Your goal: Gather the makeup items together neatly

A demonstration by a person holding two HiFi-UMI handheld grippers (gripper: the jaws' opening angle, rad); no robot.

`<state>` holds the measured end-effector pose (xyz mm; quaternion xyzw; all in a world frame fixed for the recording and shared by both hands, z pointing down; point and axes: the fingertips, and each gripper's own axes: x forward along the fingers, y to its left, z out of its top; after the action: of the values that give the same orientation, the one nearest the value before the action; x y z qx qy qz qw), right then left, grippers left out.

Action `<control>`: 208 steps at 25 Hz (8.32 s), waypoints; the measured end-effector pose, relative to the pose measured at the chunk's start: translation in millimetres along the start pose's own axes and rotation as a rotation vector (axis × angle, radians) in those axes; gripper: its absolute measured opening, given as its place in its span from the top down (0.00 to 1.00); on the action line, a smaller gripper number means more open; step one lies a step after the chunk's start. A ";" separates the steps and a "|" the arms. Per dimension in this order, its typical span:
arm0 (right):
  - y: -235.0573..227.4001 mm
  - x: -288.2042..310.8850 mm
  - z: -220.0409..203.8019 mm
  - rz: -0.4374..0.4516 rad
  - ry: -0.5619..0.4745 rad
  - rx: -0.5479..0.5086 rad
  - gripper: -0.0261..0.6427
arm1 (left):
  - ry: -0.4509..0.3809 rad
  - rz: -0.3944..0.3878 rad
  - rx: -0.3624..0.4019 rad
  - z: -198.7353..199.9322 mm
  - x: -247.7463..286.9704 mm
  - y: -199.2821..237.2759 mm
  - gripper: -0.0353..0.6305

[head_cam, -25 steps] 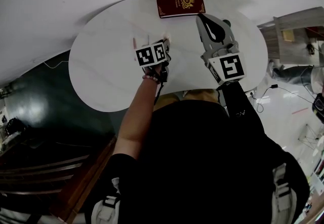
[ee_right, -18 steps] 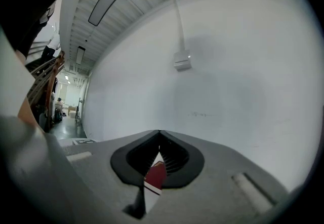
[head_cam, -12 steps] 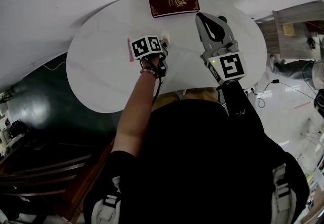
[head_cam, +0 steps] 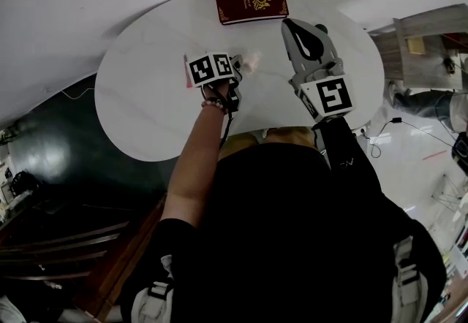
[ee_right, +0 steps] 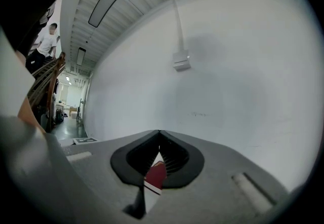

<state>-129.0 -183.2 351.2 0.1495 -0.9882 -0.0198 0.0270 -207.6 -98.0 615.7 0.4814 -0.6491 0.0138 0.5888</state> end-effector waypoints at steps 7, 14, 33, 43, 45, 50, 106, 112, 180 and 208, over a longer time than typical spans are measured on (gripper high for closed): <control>6.6 2.4 5.8 0.008 -0.007 0.012 0.95 | 0.009 -0.016 0.040 -4.2 -5.8 -6.4 0.77; 9.1 -3.5 0.2 0.012 0.005 0.003 0.95 | 0.067 0.095 0.430 -22.2 1.2 -23.7 0.59; 1.5 -19.1 -6.7 0.021 0.021 -0.004 0.95 | -0.067 0.303 0.399 6.2 -13.7 23.1 0.78; 6.4 -23.5 -4.3 0.037 0.018 -0.008 0.95 | -0.061 0.287 0.414 -4.0 -7.5 24.5 0.69; 9.0 -23.7 1.9 0.043 0.005 -0.004 0.95 | -0.066 0.292 0.407 -4.1 -10.5 24.5 0.67; 7.8 -28.5 10.9 0.054 -0.029 -0.012 0.95 | -0.127 0.292 0.406 3.1 -29.8 17.3 0.67; -151.0 -189.6 -22.0 -0.411 0.007 0.002 0.95 | -0.367 -0.090 1.553 12.7 17.3 -299.1 0.77; -159.8 -217.1 -35.3 -0.485 0.040 0.022 0.95 | -0.157 -0.046 1.817 -0.1 91.7 -275.9 0.77; -20.4 -26.7 10.1 0.065 -0.088 0.044 0.95 | -0.862 0.231 0.812 71.8 -180.4 -151.7 0.92; -56.9 -49.4 -26.2 0.011 0.035 0.004 0.95 | 0.084 0.449 1.264 -45.8 66.2 -61.6 0.78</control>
<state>-63.6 -223.7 372.3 0.1446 -0.9884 -0.0152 0.0438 -123.3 -144.6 647.4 0.5861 -0.5771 0.5320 0.2012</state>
